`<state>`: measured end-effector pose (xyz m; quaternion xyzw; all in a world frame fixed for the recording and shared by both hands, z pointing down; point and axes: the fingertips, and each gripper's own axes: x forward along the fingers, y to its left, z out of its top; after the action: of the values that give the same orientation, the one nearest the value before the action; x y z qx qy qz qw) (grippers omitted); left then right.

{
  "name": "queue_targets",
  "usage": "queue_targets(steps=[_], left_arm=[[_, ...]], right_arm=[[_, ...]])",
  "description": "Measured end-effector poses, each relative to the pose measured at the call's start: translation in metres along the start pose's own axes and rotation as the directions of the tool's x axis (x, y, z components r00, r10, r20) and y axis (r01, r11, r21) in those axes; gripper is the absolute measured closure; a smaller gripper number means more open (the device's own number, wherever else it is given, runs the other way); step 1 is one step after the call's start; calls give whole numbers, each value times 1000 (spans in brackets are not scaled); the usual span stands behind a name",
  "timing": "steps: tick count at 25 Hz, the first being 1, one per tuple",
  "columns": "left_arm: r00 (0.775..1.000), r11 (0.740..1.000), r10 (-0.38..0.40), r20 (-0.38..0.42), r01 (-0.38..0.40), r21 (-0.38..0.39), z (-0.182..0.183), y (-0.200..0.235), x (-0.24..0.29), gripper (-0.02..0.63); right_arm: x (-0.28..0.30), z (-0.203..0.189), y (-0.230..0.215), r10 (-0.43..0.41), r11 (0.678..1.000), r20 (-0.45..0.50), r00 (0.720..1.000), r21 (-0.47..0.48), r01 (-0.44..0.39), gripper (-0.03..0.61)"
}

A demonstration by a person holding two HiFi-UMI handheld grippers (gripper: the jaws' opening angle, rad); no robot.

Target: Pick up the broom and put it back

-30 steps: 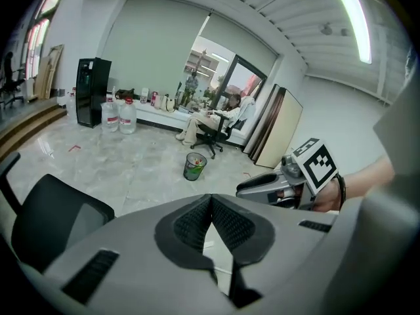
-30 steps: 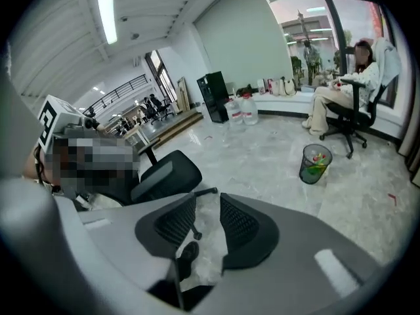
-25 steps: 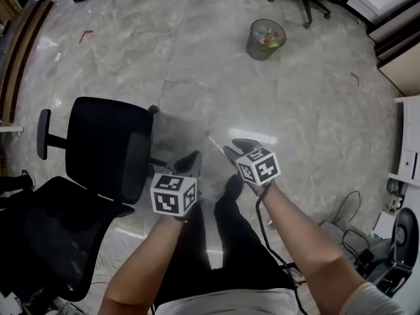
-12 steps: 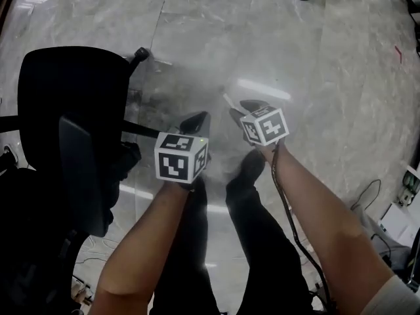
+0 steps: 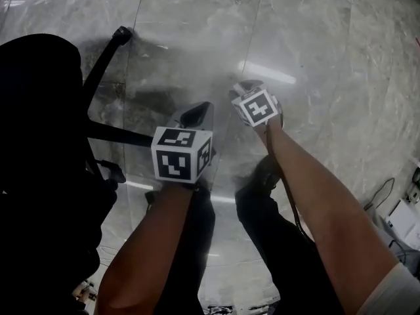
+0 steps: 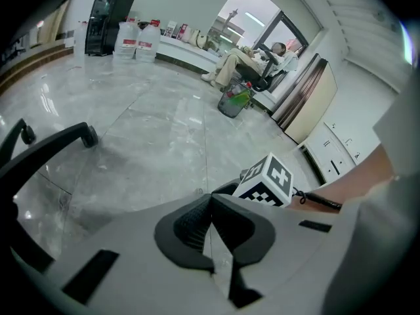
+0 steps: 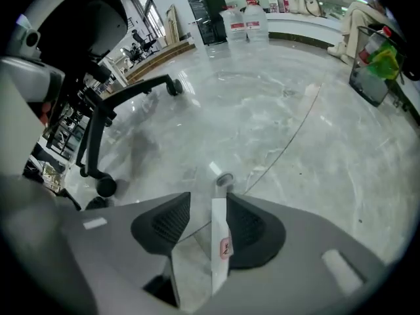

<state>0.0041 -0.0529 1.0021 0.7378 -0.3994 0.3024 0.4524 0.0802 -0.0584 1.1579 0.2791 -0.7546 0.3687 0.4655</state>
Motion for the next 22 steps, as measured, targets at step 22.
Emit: queue_targets(steps=[22], left_arm=[[997, 999, -2, 76, 5, -46, 65, -51, -92, 606]], right_arm=[[-133, 83, 17, -143, 982, 120, 982, -104, 156, 494]])
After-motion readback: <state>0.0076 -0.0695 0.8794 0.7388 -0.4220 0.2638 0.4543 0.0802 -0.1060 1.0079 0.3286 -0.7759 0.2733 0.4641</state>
